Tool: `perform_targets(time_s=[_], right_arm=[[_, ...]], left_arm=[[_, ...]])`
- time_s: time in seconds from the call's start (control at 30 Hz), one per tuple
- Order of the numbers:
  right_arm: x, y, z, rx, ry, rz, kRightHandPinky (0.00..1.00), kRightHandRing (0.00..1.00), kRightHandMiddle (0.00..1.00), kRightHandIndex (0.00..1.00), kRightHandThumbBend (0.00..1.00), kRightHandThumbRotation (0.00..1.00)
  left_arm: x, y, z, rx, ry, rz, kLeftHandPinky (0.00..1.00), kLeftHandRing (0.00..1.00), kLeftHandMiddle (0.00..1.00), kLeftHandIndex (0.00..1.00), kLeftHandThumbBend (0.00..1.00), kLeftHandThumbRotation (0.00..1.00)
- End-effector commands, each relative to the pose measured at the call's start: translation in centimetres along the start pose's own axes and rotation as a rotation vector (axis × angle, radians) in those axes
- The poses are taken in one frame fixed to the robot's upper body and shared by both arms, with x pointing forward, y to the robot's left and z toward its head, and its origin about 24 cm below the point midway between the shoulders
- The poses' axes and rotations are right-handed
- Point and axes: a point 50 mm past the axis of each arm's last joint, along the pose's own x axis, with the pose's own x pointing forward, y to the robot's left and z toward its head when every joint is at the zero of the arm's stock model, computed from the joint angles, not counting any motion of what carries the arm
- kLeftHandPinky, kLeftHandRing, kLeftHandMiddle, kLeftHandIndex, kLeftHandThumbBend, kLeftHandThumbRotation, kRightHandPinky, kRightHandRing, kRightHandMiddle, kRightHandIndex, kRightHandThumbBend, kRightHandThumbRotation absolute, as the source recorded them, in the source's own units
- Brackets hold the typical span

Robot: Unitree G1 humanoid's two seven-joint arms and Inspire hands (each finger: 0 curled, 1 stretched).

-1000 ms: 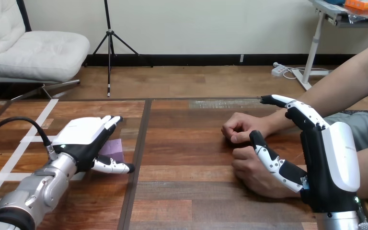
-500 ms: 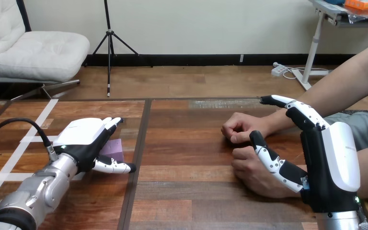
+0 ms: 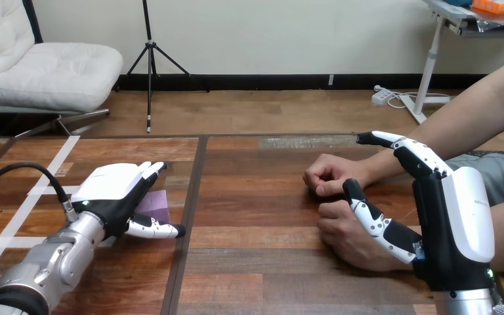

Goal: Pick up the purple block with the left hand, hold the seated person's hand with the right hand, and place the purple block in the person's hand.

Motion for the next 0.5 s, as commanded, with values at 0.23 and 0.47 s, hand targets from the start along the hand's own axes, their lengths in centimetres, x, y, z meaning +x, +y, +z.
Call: perform_targets(time_s=[0.23, 0.47], right_arm=[[1.26, -0.93, 0.66, -0.015, -0.075, -0.032, 0.75, 0.76, 0.74, 0.71, 0.40, 0.30], [1.28, -0.98, 0.68, -0.020, -0.076, -0.031, 0.75, 0.76, 0.74, 0.71, 0.40, 0.31]], left_arm=[[1.09, 2.66, 1.04, -0.048, -0.048, 0.095, 0.91, 0.95, 0.98, 0.97, 0.84, 0.56], [1.17, 2.59, 1.25, -0.070, -0.055, 0.092, 0.90, 0.95, 0.98, 0.97, 0.83, 0.58]])
